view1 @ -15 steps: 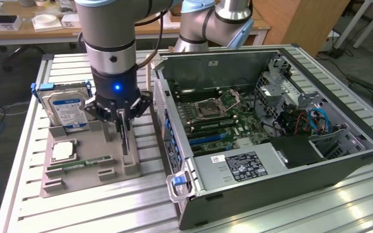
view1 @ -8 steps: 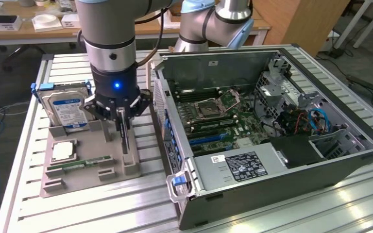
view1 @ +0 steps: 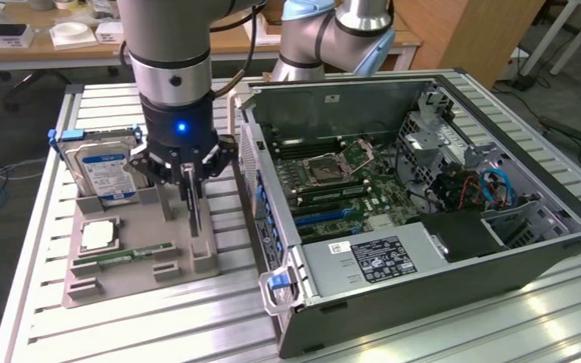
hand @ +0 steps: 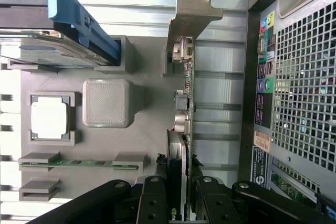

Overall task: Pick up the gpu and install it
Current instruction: 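Pick up the gpu and move the gpu toward the slot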

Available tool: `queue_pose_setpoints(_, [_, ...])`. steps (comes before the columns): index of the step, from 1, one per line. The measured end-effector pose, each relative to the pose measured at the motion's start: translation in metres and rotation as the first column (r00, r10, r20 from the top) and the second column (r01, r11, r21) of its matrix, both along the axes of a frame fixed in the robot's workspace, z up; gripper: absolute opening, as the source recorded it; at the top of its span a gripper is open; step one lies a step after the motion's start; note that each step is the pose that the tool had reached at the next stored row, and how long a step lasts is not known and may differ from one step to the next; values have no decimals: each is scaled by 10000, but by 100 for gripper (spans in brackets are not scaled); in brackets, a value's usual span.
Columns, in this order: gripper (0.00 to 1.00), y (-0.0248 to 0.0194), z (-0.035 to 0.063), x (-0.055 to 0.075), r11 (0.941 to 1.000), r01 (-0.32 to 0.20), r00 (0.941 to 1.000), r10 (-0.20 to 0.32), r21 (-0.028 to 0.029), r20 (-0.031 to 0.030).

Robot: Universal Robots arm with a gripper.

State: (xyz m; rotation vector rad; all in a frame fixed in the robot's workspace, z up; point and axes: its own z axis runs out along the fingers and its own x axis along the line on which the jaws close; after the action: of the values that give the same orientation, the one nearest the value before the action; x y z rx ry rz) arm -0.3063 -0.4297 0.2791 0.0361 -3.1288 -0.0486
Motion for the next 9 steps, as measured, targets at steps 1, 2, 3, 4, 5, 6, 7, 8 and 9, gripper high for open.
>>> queue_pose_setpoints(1, [27, 0, 7, 0, 10000, 0, 10000, 0, 0, 0])
queue_pose_setpoints(2, [27, 0, 14, 0, 10000, 0, 10000, 0, 0, 0])
queue_pose_setpoints(3, [27, 0, 19, 0, 10000, 0, 10000, 0, 0, 0])
queue_pose_setpoints(4, [27, 0, 25, 0, 10000, 0, 10000, 0, 0, 1])
queue_pose_setpoints(5, [27, 0, 33, 0, 10000, 0, 10000, 0, 0, 0])
queue_pose_setpoints(6, [27, 0, 40, 0, 10000, 0, 10000, 0, -1, 0])
queue_pose_setpoints(7, [27, 0, 48, 0, 10000, 0, 10000, 0, -1, 0])
queue_pose_setpoints(8, [27, 0, 56, 0, 10000, 0, 10000, 0, 0, 0])
queue_pose_setpoints(9, [27, 0, 64, 0, 10000, 0, 10000, 0, -1, 0])
